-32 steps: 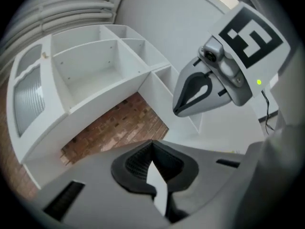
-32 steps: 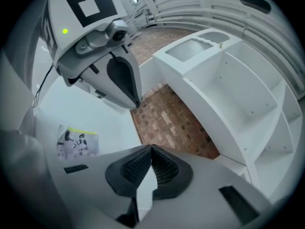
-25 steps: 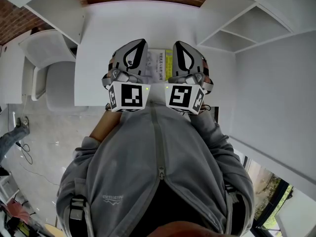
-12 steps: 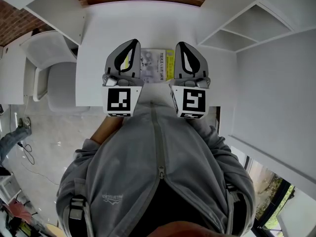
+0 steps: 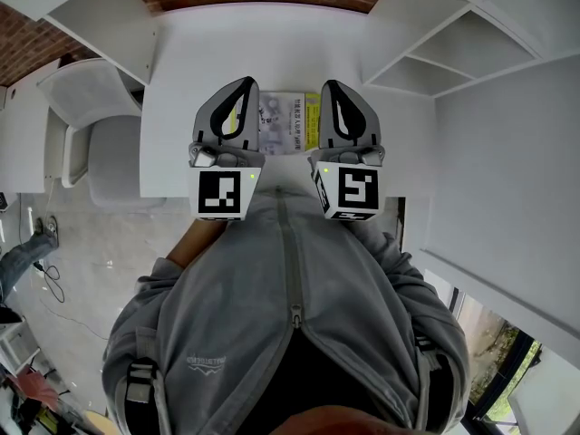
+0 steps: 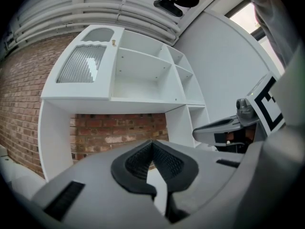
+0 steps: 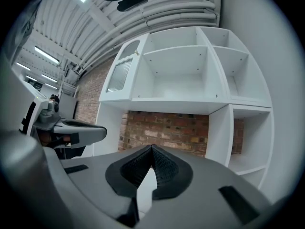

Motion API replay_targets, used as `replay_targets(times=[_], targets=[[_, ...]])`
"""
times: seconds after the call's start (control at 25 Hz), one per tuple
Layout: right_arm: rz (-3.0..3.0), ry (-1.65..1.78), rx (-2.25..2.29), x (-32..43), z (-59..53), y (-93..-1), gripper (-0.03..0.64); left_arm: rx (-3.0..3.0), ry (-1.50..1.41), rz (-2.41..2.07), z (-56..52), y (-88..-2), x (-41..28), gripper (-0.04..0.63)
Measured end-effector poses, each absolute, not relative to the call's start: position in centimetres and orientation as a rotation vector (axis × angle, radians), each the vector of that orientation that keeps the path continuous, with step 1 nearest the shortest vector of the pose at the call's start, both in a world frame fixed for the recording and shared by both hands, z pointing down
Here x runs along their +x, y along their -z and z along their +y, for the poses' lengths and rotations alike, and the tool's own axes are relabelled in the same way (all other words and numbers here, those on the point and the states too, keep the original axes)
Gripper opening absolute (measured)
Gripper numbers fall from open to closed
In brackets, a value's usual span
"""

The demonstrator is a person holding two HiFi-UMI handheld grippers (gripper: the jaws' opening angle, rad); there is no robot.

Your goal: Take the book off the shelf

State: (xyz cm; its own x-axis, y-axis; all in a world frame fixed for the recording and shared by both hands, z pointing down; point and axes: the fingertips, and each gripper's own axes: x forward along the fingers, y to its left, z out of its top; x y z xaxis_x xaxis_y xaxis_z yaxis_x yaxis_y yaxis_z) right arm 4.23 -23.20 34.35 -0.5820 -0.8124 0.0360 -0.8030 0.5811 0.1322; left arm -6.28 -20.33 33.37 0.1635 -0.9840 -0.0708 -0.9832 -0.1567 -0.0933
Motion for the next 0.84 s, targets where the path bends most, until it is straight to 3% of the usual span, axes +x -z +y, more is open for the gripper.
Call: replay_targets(times=[0.84], targets=[[-2.744, 0.137, 1.351, 3.53, -22.99, -34.52, 0.026, -2.315, 0.027, 1.94, -20.21, -33.7, -5.82, 0.006]])
